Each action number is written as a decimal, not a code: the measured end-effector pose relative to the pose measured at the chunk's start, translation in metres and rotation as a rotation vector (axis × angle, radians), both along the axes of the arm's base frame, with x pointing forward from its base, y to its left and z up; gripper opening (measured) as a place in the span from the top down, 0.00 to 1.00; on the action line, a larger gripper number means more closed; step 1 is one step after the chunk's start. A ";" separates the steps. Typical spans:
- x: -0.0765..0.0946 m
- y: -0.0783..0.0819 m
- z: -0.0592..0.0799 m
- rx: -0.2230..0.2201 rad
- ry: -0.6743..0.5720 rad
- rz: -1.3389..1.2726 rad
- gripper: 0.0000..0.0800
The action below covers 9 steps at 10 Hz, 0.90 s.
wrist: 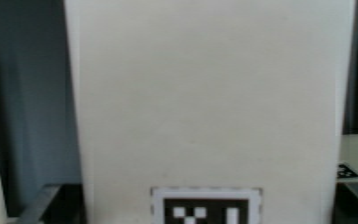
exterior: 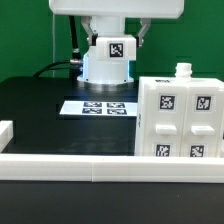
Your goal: Assemble cabinet
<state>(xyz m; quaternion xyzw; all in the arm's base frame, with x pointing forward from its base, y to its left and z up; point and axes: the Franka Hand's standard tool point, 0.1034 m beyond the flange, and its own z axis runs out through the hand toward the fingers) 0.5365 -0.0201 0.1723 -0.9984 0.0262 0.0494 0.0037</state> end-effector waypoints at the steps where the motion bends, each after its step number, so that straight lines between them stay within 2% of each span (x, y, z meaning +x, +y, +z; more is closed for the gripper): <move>1: 0.000 0.002 0.000 -0.001 0.002 -0.007 0.30; 3: 0.011 0.029 0.013 0.001 0.005 -0.025 0.30; 5: 0.028 0.055 0.020 0.000 -0.019 -0.027 0.30; 7: 0.039 0.073 0.019 0.000 -0.029 -0.003 0.30; 9: 0.050 0.085 0.010 -0.003 -0.029 0.024 0.30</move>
Offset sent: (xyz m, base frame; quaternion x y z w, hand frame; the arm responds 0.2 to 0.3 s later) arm 0.0337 0.0545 0.0251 -0.0056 -0.0065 0.0393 0.9992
